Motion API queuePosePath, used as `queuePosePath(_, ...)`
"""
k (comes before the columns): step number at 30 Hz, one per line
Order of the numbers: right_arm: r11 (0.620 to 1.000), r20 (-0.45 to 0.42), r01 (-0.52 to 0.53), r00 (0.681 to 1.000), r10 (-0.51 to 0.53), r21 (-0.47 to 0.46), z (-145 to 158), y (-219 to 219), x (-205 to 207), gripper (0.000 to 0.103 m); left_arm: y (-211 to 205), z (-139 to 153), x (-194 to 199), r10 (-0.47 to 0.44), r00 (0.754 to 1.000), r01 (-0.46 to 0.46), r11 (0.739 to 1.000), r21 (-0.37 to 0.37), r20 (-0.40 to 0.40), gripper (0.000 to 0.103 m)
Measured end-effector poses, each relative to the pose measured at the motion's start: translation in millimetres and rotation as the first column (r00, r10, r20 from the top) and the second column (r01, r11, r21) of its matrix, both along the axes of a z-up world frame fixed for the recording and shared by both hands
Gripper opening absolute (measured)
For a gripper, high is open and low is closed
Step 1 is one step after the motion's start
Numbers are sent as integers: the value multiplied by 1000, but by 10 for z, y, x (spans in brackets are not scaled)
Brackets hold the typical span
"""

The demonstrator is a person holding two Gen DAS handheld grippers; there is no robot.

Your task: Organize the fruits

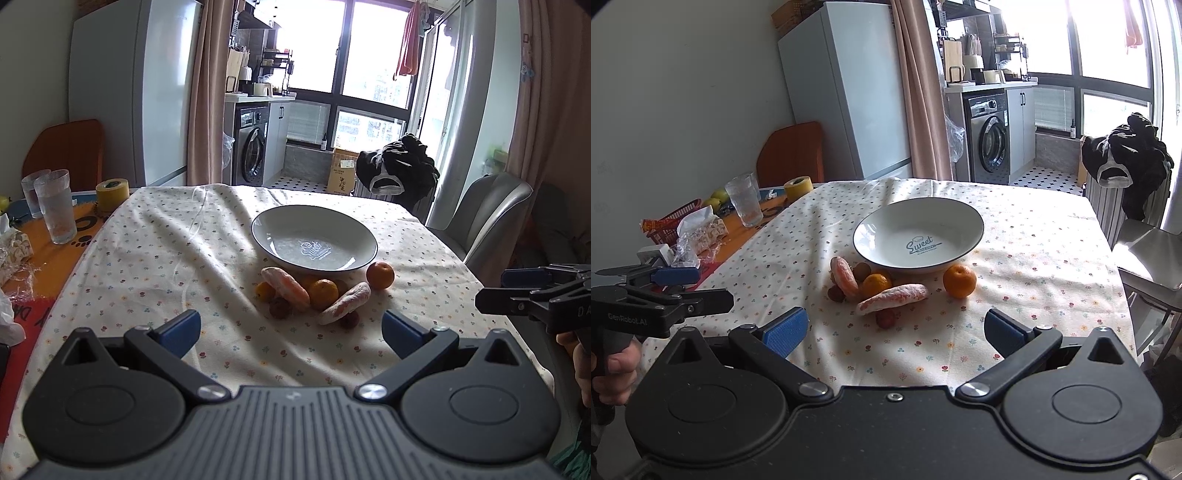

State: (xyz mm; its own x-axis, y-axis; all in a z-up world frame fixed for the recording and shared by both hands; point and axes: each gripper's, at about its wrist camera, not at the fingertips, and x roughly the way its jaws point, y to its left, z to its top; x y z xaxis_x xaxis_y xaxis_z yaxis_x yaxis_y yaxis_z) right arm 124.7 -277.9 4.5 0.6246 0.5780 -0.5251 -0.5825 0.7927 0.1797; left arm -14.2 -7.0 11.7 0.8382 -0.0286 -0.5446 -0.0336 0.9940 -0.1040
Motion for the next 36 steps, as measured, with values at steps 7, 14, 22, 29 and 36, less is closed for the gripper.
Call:
queuePosePath(7, 1000, -1, -4, 1000, 4, -5, -7, 16, -4, 103, -4, 0, 0, 1, 1000, -1, 1000, -2, -2, 103)
queuePosePath(14, 1000, 6, -18, 1000, 18, -4, 6, 19, -22, 103, 46, -4, 8, 21, 1000, -21, 1000, -23, -5, 103)
queuePosePath(22, 999, 12, -31, 999, 31, 6, 25, 51, -18, 103, 76, 14, -13, 24, 1000, -24, 999, -23, 3, 103)
queuePosePath(29, 999, -3, -35, 999, 35, 8, -38, 55, 21, 103, 101, 8, -5, 36, 999, -36, 999, -26, 0, 103)
queuePosePath(36, 999, 2, -37, 999, 37, 11, -32, 64, 58, 103, 138, 21, 22, 42, 999, -41, 999, -35, 3, 103)
